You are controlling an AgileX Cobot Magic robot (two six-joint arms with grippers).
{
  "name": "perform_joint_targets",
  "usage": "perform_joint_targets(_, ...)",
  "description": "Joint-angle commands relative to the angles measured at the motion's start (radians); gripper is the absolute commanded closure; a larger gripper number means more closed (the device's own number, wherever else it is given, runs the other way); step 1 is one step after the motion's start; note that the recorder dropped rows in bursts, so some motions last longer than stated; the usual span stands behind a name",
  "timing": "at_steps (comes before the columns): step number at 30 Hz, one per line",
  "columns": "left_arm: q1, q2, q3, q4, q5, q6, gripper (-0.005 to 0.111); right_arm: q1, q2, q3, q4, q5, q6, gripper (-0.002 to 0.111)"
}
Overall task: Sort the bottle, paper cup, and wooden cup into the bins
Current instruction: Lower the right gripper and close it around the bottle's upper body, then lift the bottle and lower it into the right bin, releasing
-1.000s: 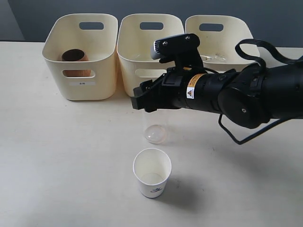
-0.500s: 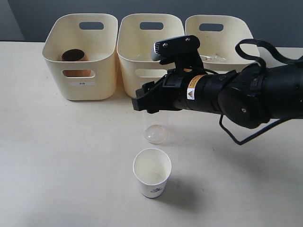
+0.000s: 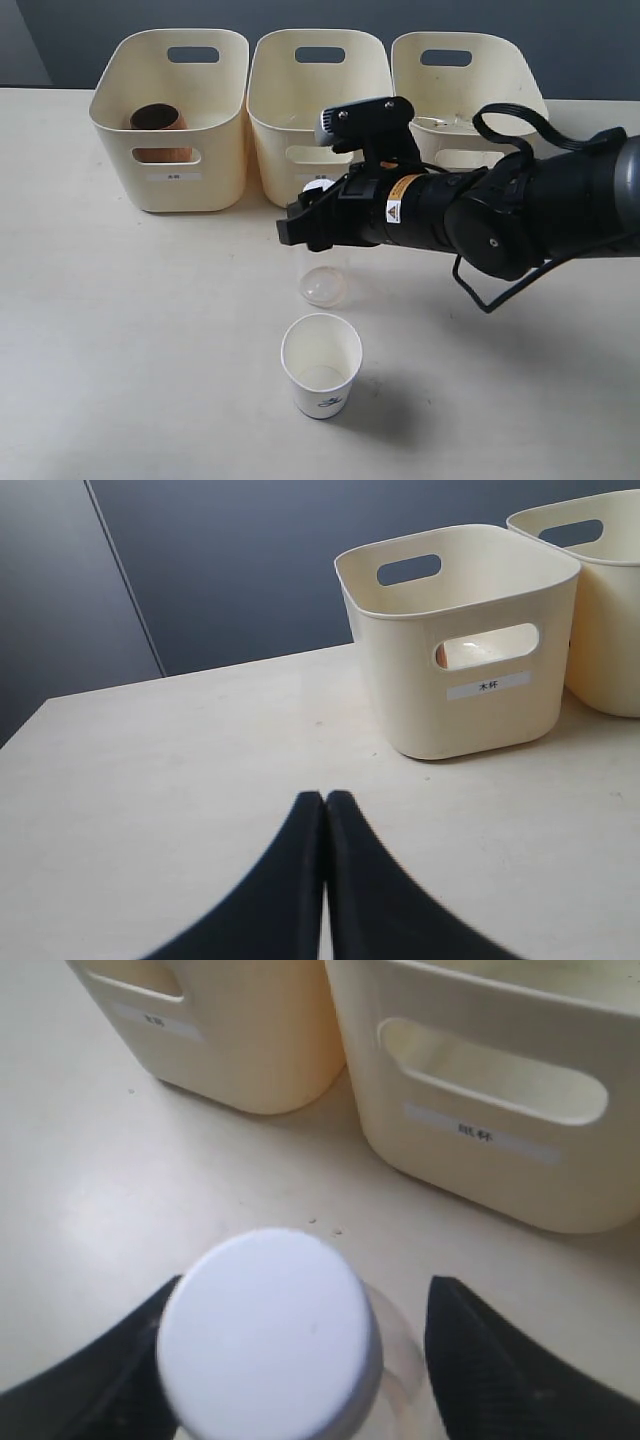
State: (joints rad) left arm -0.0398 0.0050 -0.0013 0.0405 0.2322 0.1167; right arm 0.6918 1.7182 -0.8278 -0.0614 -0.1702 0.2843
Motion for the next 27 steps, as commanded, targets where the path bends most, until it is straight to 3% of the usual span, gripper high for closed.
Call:
perform_joint_targets(1,-0.003,-0.005,0.001,-0.001,-0.001,-0.002,0.107,-0.005,0.000,0.004,0.015,-0.031,-0.002,0.050)
perform_joint_targets(3,-0.003,-0.005,0.001,-0.001,-0.001,-0.002,0.107,-0.005,0.000,0.004,0.015,-0.031,-0.002,0.059)
perform_joint_targets(10,-0.003,-0.005,0.001,-0.001,-0.001,-0.002,0.107,-0.005,0.000,0.004,0.015,-0.027,-0.002,0.107)
perform_joint_targets(16,-0.003,-0.005,0.001,-0.001,-0.001,-0.002,0.107,-0.005,-0.021,0.004,0.015,-0.026,-0.002,0.109)
perform_joint_targets(24,-0.003,-0.005,0.001,-0.001,-0.001,-0.002,0.107,-0.007,-0.208,0.004,0.015,0.040,-0.066,0.109)
perform_joint_targets(27,-0.003,-0.005,0.001,-0.001,-0.001,-0.002,0.107,-0.063,-0.280,0.004,0.023,0.056,-0.071,0.109)
